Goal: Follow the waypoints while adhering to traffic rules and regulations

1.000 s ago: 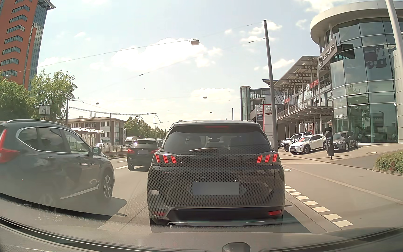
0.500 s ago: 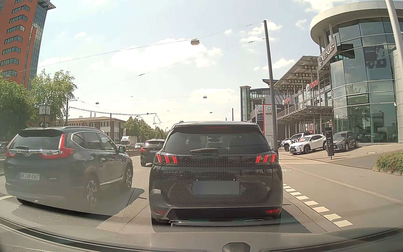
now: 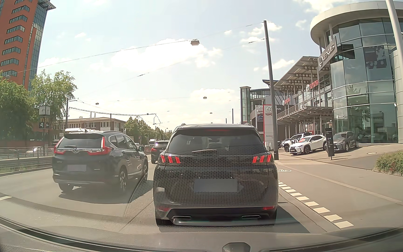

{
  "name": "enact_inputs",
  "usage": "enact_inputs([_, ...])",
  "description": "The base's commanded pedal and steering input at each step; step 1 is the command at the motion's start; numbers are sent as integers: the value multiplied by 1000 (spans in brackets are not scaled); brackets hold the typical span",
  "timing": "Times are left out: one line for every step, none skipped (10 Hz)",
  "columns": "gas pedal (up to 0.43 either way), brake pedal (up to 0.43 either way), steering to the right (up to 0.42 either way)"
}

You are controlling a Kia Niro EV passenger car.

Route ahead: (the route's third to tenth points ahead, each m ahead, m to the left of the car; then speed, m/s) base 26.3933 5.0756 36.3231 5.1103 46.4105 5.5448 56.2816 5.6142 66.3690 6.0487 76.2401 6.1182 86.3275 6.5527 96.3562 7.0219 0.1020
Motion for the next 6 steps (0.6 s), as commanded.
enact_inputs([0,30,0])
enact_inputs([0,30,0])
enact_inputs([0,30,0])
enact_inputs([0,30,0])
enact_inputs([0,30,0])
enact_inputs([20,30,0])
